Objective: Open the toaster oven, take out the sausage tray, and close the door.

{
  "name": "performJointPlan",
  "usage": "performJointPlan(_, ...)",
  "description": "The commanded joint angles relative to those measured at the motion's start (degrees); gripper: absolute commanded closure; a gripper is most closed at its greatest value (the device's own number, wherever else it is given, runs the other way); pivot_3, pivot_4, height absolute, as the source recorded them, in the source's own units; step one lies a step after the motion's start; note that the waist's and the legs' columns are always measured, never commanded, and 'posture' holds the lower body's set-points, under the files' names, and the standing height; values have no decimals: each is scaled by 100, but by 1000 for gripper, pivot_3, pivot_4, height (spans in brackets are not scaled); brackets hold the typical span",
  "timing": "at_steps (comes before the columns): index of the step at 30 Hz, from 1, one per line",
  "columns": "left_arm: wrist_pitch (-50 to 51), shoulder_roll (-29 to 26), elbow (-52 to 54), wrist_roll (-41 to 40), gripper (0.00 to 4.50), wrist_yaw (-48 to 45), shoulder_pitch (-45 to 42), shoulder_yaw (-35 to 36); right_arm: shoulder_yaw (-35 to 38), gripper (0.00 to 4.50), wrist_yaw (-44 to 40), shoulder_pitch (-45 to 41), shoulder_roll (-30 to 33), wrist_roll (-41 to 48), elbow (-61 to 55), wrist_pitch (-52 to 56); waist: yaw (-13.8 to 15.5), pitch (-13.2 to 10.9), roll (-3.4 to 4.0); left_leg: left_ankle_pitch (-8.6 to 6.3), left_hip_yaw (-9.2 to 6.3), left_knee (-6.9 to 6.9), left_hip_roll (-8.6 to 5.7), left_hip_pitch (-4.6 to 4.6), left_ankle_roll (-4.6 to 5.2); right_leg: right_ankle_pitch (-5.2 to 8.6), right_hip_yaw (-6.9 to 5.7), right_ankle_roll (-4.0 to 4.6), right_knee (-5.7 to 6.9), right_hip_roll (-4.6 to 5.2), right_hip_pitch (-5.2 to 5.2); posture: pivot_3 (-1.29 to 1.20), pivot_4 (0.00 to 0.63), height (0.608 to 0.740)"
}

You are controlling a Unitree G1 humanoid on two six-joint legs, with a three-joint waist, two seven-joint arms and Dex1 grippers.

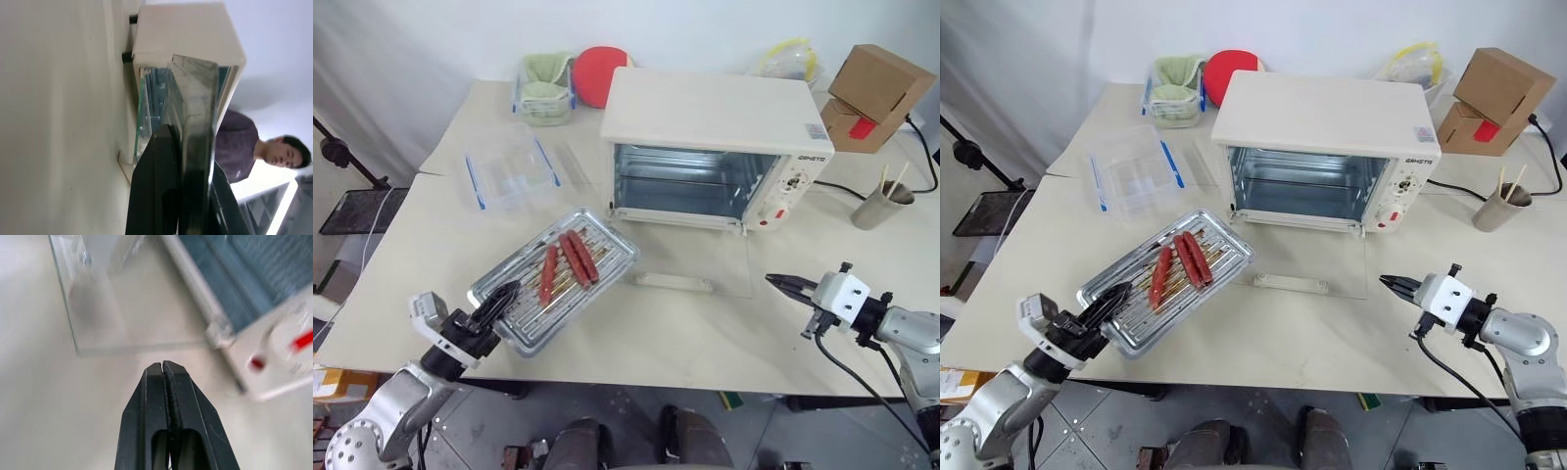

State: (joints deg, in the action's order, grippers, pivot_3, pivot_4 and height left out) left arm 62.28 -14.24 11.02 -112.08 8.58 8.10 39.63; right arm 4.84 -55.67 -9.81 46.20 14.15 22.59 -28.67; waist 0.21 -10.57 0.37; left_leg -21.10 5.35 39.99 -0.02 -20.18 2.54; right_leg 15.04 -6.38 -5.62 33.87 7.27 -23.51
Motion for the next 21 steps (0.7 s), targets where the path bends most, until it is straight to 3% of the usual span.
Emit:
performJointPlan(1, -378, 276, 488, -92, 4500, -152, 432, 130, 58, 4442, -554, -265, -239, 409, 450, 102, -28, 0, 0, 0, 0, -1, 0, 0, 0, 1, -3, 2, 0, 3, 0, 0, 150, 740)
performJointPlan(4, -595, 529, 612, -92, 4500, -365, 710, 155, 57, 4442, -1303, -450, -476, 875, 523, 295, -34, 0, 2, -1, -2, -2, 2, 1, 0, 5, -11, 8, 1, 4, -1, 0, 150, 740)
performJointPlan(10, -832, 744, 412, -92, 4500, -744, 923, 273, 117, 4442, -1633, -834, -764, 1123, 416, 825, -27, -1, 11, -7, -2, -1, 0, 0, 1, 5, -11, 10, 3, 13, -4, 0, 150, 740)
performJointPlan(21, -310, 236, -668, -92, 4500, -1707, 1172, 549, 722, 4442, -995, -1168, -875, 1825, -867, 2069, -33, 0, 33, -38, -1, -3, 2, -4, -21, 8, -11, 15, 3, 17, -15, 0, 150, 740)
